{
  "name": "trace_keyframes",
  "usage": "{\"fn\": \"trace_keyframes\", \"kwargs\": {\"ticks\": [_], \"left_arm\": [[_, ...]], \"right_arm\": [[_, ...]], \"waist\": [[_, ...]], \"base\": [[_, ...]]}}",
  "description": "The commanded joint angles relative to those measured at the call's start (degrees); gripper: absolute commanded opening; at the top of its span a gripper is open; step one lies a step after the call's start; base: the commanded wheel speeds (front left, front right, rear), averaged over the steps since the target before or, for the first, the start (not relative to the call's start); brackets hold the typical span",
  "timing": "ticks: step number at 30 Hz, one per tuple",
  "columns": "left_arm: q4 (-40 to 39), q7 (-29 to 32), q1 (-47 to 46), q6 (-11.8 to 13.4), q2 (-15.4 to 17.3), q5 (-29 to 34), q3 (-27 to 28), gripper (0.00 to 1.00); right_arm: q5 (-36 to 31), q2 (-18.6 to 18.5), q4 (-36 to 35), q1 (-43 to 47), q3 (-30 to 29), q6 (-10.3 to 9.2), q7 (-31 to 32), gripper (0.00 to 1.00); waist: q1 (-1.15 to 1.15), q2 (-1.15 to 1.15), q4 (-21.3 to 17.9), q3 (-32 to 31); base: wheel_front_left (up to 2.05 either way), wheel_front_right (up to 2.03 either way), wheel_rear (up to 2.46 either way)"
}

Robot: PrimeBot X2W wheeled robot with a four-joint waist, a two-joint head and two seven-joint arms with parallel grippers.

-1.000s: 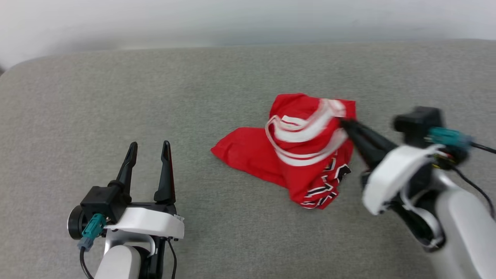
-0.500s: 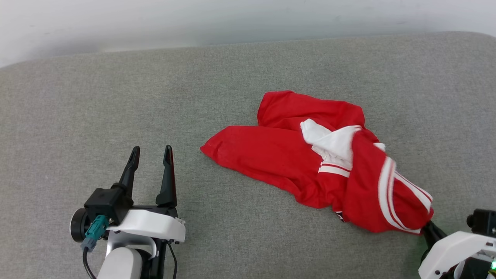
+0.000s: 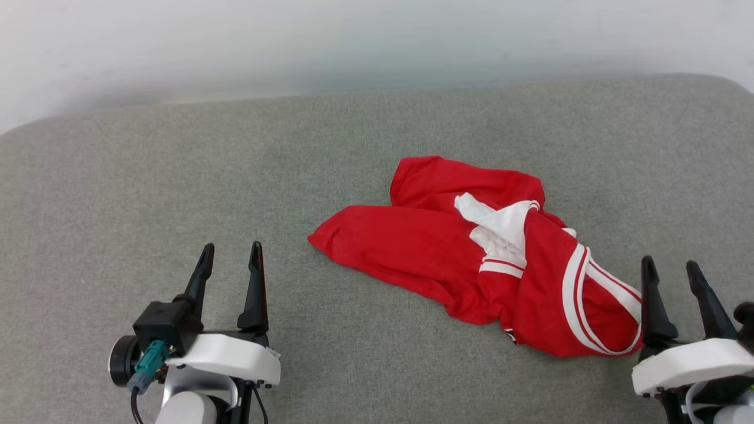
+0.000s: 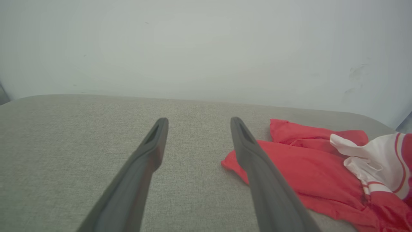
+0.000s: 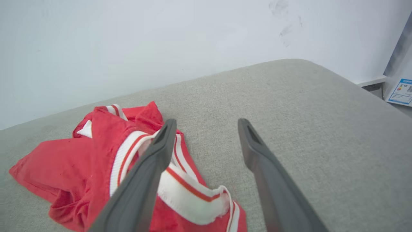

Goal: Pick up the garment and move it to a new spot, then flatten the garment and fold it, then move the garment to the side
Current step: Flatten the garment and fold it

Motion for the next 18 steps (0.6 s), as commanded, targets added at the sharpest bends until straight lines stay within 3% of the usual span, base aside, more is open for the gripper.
{"fn": "trace_keyframes", "kwargs": {"ticks": [1,8,18], "left_arm": [[0.12,-0.15,0.64,0.0,0.27,-0.02,-0.1,1.0],[0.1,0.31,2.04,0.31,0.67,-0.32,-0.4,1.0],[-0.77,2.58,1.74,-0.39,2.05,0.09,-2.03,1.0]], "right_arm": [[-1.34,-0.39,-0.83,-0.45,0.78,-0.02,-0.79,1.0],[-5.45,-1.33,-7.0,1.63,5.37,-0.02,-0.47,1.0],[-7.04,-0.44,-15.64,6.85,9.76,-0.02,4.86,1.0]], "waist": [[0.0,0.0,0.04,-0.95],[0.0,0.0,0.02,-2.95],[0.0,0.0,-1.09,-3.12]], "base": [[0.0,0.0,0.0],[0.0,0.0,0.0],[0.0,0.0,0.0]]}}
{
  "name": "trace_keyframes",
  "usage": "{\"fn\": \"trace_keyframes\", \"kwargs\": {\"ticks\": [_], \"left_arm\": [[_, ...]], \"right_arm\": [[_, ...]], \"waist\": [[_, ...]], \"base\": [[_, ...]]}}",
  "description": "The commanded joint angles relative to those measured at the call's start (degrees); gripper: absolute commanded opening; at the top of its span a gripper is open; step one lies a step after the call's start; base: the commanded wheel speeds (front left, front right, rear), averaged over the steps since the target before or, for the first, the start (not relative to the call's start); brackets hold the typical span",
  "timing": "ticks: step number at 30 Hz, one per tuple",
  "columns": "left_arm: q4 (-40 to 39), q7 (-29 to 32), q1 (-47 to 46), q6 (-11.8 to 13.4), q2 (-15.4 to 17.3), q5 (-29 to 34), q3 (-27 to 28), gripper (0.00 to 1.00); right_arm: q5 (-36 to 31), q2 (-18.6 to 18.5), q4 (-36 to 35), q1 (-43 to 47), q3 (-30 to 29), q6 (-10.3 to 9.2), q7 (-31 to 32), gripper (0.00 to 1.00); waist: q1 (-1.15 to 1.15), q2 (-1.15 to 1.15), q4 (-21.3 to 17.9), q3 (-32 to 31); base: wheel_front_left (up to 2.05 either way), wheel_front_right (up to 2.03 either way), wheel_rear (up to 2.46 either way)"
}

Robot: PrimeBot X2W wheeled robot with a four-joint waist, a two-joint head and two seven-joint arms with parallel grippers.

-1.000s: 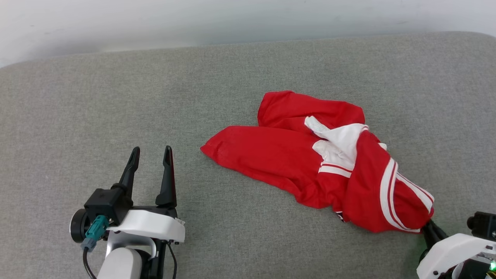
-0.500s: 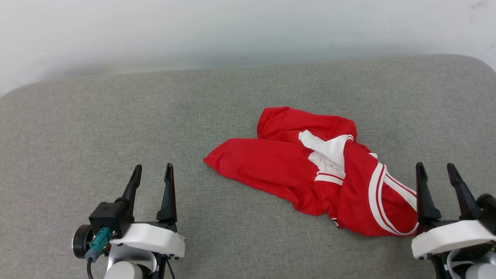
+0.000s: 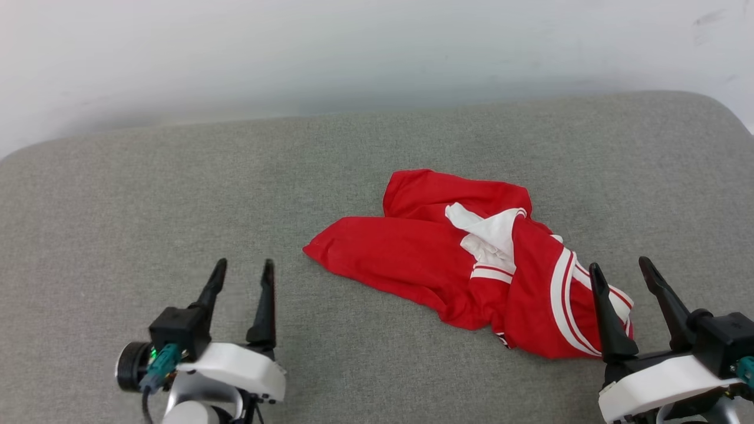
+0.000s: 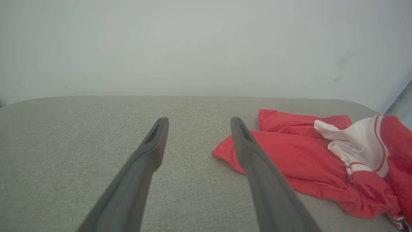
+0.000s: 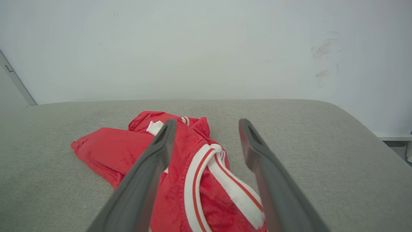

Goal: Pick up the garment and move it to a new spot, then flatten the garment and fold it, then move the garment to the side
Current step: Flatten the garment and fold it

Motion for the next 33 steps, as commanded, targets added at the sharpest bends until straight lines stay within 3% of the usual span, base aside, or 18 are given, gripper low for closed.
{"fn": "trace_keyframes", "kwargs": {"ticks": [1,8,14,21,33], "left_arm": [[-0.25,0.85,-1.32,-0.66,0.37,0.43,-0.9,1.0],[-0.42,8.13,-10.12,-5.14,0.38,3.24,-9.09,1.0],[1.12,14.35,-18.54,-7.26,-0.4,3.93,-16.94,1.0],[5.51,22.51,-25.23,-7.84,0.88,0.93,-27.84,1.0],[11.91,38.0,-31.52,-7.84,8.04,-9.83,-44.74,1.0]], "right_arm": [[0.05,0.24,-0.68,0.48,-0.01,-0.02,0.29,1.0],[0.41,0.25,-2.59,-0.94,-0.11,-0.02,1.49,1.0],[0.69,0.21,-3.65,-2.42,0.12,-0.02,1.44,1.0],[1.09,0.64,-3.33,-3.82,0.6,-0.02,0.67,1.0],[1.96,1.11,-1.47,-5.19,0.7,-0.02,-0.52,1.0]], "waist": [[0.0,0.0,-0.1,0.55],[0.0,0.0,-0.38,3.63],[0.0,0.0,-2.01,7.36],[0.0,0.0,-4.46,10.43],[0.0,0.0,-6.16,12.58]], "base": [[0.0,0.0,0.0],[0.0,0.0,0.0],[0.0,0.0,0.0],[0.0,0.0,0.0],[0.0,0.0,0.0]]}}
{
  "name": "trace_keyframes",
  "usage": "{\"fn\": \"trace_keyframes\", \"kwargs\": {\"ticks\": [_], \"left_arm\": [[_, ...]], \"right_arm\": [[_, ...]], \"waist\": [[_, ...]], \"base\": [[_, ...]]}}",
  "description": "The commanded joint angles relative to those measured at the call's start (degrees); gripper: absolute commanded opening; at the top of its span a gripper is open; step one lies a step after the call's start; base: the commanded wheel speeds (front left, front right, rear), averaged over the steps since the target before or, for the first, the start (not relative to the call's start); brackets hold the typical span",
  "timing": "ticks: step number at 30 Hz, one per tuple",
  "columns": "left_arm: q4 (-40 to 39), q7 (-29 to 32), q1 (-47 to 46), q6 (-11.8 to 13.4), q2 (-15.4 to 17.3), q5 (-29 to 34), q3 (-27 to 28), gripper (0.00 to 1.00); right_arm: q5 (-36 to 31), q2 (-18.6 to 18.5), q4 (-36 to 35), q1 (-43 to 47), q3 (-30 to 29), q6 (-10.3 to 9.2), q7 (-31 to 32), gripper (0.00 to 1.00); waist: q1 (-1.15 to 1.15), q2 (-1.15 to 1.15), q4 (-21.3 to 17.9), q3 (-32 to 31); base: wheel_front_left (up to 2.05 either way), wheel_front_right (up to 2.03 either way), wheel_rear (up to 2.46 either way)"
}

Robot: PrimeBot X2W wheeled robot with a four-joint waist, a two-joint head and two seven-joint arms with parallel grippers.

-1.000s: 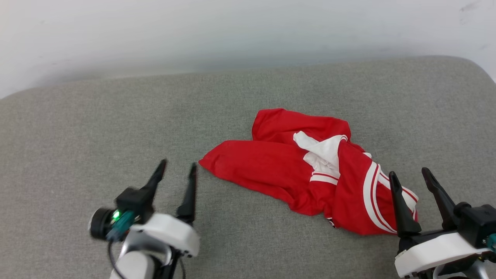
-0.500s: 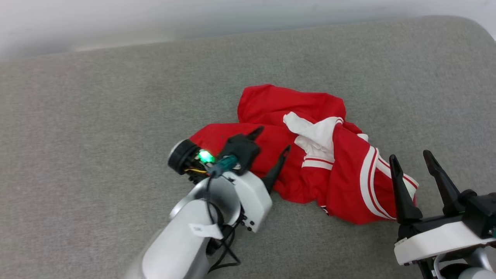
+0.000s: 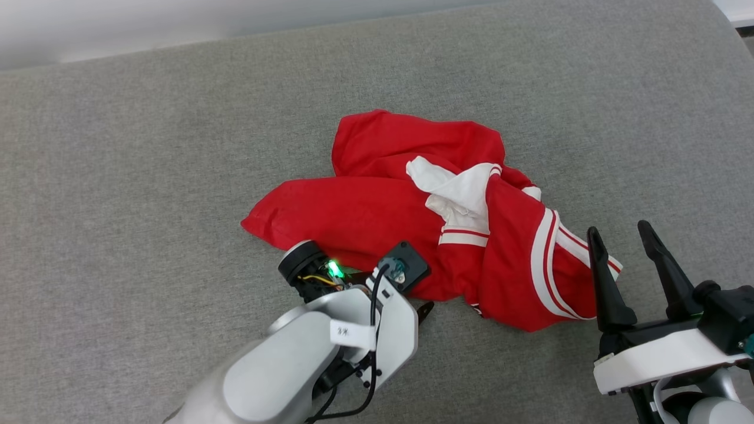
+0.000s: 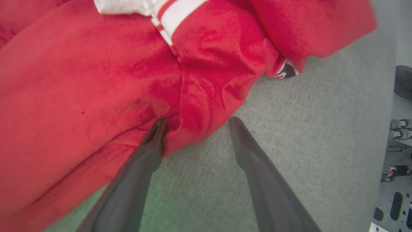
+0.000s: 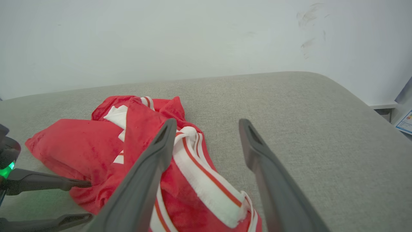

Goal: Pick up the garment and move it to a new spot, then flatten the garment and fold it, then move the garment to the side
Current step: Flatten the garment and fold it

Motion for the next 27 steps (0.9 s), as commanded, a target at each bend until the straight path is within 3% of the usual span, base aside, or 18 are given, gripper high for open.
{"fn": "trace_keyframes", "kwargs": {"ticks": [1,2,3,4,5,8,14,20,21,27], "left_arm": [[1.32,2.04,-0.7,0.04,0.64,-1.48,-1.28,1.0],[1.95,3.14,-1.16,0.04,1.14,-1.76,-2.15,0.92],[2.51,3.94,-1.53,0.04,1.45,-2.32,-2.65,0.62],[3.02,4.86,-1.74,0.04,1.51,-2.95,-3.48,0.2],[3.33,5.17,-2.09,0.03,1.61,-3.34,-4.02,0.0],[4.21,5.22,-3.28,0.02,1.68,-4.08,-5.22,0.0],[2.29,-0.42,-5.22,1.04,1.96,-3.22,-3.69,0.0],[-3.61,-4.45,-2.02,4.66,4.52,-3.11,-1.44,0.0],[-6.64,-5.2,0.0,6.43,6.21,-3.42,-0.5,0.0],[-14.28,-4.16,8.77,11.61,11.36,-6.01,1.35,0.0]], "right_arm": [[0.52,0.24,0.3,-0.94,0.17,-0.02,-0.36,1.0],[0.68,0.27,0.41,-1.12,0.29,-0.02,-0.33,1.0],[0.75,0.29,0.43,-1.32,0.4,-0.02,-0.37,1.0],[0.84,0.3,0.45,-1.41,0.41,-0.02,-0.46,1.0],[0.94,0.3,0.57,-1.38,0.41,-0.02,-0.48,1.0],[0.96,0.32,0.78,-1.55,0.31,-0.02,-0.6,1.0],[1.9,0.34,1.53,-0.95,0.04,-0.02,-0.98,1.0],[2.79,0.33,1.99,0.03,-0.76,-0.02,-1.14,1.0],[2.61,0.33,2.03,0.45,-1.1,-0.02,-1.0,1.0],[2.31,0.31,1.63,1.62,-1.44,-0.02,-0.26,1.0]], "waist": [[0.0,0.0,-0.11,0.32],[0.0,0.0,-0.13,0.44],[0.0,0.0,-0.19,0.6],[0.0,0.0,-0.23,0.73],[0.0,0.0,-0.24,0.82],[0.0,0.0,-0.32,0.95],[0.0,0.0,0.02,-0.21],[0.0,0.0,1.44,-2.48],[0.0,0.0,2.45,-3.46],[0.0,0.0,5.72,-6.29]], "base": [[0.0,0.0,0.0],[0.0,0.0,0.0],[0.0,0.0,0.0],[0.0,0.0,0.0],[0.0,0.0,0.0],[0.0,0.0,0.0],[0.0,0.0,0.0],[0.0,0.0,0.0],[0.0,0.0,0.0],[0.0,0.0,0.0]]}}
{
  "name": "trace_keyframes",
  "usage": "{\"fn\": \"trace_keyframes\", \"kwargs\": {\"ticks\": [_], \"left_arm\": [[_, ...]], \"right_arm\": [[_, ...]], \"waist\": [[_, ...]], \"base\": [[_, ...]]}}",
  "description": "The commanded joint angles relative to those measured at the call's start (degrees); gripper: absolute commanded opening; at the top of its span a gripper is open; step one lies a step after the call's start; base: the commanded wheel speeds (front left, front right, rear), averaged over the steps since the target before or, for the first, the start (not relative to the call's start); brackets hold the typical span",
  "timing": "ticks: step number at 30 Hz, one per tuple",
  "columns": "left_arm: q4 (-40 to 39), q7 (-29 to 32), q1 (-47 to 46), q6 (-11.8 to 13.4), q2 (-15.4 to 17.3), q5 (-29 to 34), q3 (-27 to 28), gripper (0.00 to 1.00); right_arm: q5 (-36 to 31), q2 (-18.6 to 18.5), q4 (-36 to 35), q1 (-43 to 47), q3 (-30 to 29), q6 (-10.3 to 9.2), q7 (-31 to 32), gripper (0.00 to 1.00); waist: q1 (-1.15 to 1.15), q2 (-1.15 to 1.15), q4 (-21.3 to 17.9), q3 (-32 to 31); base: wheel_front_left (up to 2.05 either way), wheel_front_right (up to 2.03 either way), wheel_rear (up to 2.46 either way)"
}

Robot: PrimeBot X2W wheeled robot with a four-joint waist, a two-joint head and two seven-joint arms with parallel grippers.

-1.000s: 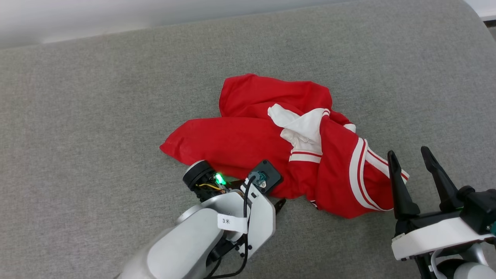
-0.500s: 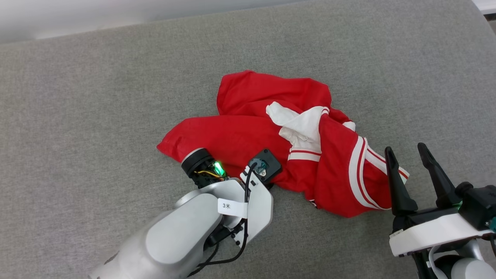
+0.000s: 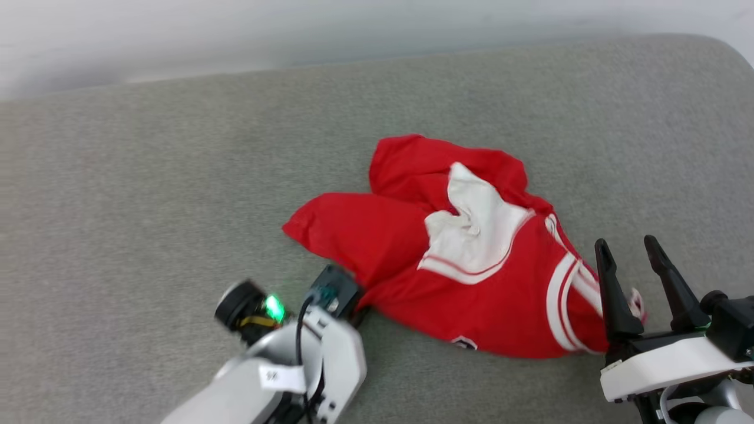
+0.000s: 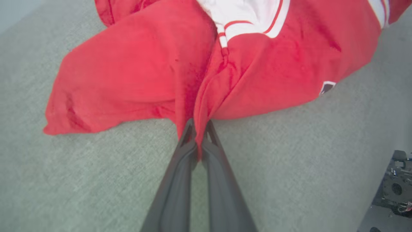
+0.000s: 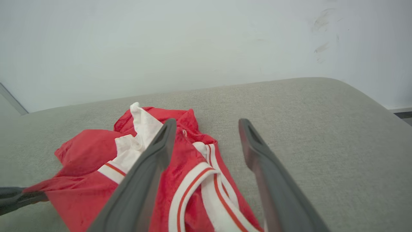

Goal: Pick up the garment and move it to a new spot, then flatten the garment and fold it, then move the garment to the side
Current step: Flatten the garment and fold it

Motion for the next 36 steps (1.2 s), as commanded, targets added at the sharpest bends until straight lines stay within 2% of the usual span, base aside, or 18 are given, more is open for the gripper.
{"fn": "trace_keyframes", "kwargs": {"ticks": [1,6,10,11,12,13,20,25,30,33,36], "left_arm": [[-1.61,0.67,3.67,1.71,1.51,-1.25,0.53,0.0],[-3.21,1.9,10.45,4.32,4.08,-4.3,1.09,0.0],[-3.43,0.9,15.24,6.09,4.36,-7.11,1.88,0.0],[-3.51,0.14,16.07,6.49,3.9,-7.64,2.19,0.23],[-3.7,-0.86,16.7,6.87,3.46,-7.93,2.52,0.95],[-3.88,-1.92,17.18,7.16,2.98,-8.21,2.81,1.0],[-5.79,-14.69,18.74,12.21,-0.1,-6.7,8.25,1.0],[-6.42,-22.86,17.61,13.45,-1.16,-5.02,11.15,1.0],[-5.46,-26.82,13.72,12.44,-2.31,-3.84,12.4,1.0],[-3.69,-24.9,9.6,10.39,-2.94,-4.29,11.79,1.0],[-1.35,-20.18,5.24,7.03,-3.68,-5.84,10.3,1.0]], "right_arm": [[-0.52,0.14,-0.31,0.68,-0.06,-0.02,0.35,1.0],[-0.76,0.14,-0.93,1.2,0.17,-0.02,0.97,1.0],[-1.08,0.13,-1.59,1.56,-0.02,-0.02,1.6,1.0],[-1.09,0.13,-1.72,1.83,-0.09,-0.02,1.78,1.0],[-1.07,0.13,-1.91,2.1,-0.21,-0.02,1.93,1.0],[-1.06,0.13,-1.97,2.32,-0.42,-0.02,2.09,1.0],[-1.23,0.13,-3.04,3.77,-0.86,-0.02,3.41,1.0],[-0.62,0.13,-3.76,4.25,-1.41,-0.02,3.84,1.0],[-0.57,0.13,-4.33,3.42,-1.62,-0.02,4.09,1.0],[-0.36,0.13,-4.44,2.79,-1.35,-0.02,4.15,1.0],[0.15,0.12,-4.09,2.19,-1.28,-0.02,3.92,1.0]], "waist": [[0.0,0.0,2.18,-1.92],[0.0,0.0,3.83,-3.11],[0.0,0.0,5.03,-4.06],[0.0,0.0,5.26,-4.39],[0.0,0.0,5.48,-4.65],[0.0,0.0,5.74,-5.0],[0.0,0.0,6.33,-7.36],[0.0,0.0,5.95,-8.09],[0.0,0.0,4.68,-7.31],[0.0,0.0,3.6,-6.23],[0.0,0.0,2.17,-5.07]], "base": [[0.0,0.0,0.0],[0.0,0.0,0.0],[0.0,0.0,0.0],[0.0,0.0,0.0],[0.0,0.0,0.0],[0.0,0.0,0.0],[0.0,0.0,0.0],[0.0,0.0,0.0],[0.0,0.0,0.0],[0.0,0.0,0.0],[0.0,0.0,0.0]]}}
